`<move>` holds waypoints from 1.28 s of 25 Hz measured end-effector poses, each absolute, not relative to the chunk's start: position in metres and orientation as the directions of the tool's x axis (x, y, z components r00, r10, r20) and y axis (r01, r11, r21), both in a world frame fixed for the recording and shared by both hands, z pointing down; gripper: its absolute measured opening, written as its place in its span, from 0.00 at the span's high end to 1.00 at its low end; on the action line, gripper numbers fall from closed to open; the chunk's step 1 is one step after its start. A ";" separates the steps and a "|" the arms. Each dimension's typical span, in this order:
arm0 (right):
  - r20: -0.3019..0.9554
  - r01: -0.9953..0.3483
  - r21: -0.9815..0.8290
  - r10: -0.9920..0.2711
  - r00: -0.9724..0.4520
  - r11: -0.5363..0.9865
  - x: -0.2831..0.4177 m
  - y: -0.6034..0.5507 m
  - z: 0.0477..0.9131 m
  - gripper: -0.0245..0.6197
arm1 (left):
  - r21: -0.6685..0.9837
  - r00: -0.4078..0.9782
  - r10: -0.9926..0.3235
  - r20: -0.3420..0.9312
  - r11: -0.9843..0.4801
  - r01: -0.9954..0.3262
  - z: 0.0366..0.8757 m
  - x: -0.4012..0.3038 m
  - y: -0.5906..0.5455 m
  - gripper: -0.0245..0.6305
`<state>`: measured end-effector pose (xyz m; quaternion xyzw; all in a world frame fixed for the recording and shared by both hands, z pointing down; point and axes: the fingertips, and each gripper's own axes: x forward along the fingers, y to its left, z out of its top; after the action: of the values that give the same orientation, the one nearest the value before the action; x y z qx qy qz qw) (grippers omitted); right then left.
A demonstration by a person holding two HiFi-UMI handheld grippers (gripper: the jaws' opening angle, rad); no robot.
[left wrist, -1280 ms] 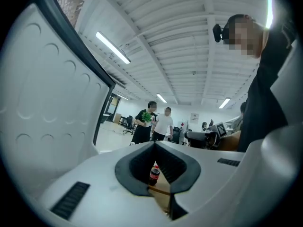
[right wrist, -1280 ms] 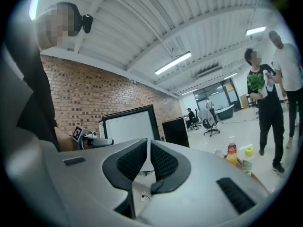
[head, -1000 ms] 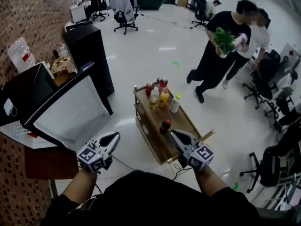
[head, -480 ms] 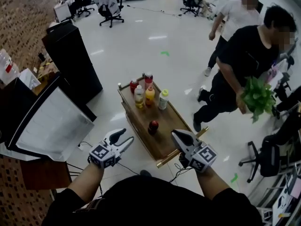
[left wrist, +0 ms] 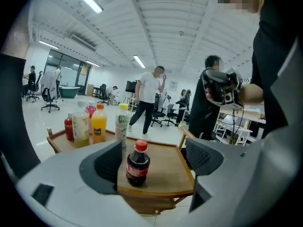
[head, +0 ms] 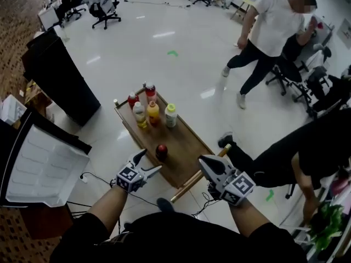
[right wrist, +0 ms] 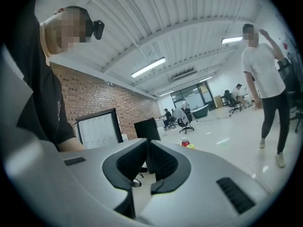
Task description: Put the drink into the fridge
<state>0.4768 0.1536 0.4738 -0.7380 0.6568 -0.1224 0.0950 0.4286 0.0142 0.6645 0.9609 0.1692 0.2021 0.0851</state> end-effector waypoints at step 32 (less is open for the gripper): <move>0.144 -0.910 -0.301 -0.957 0.252 -0.285 0.541 0.202 0.531 0.90 | 0.107 0.800 0.252 0.544 -0.967 0.232 0.811 0.529 0.020 0.49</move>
<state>0.5412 0.2018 0.5314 -0.7873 0.5929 -0.1503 0.0778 0.5291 0.0203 0.8113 0.9485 0.1277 0.2893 0.0175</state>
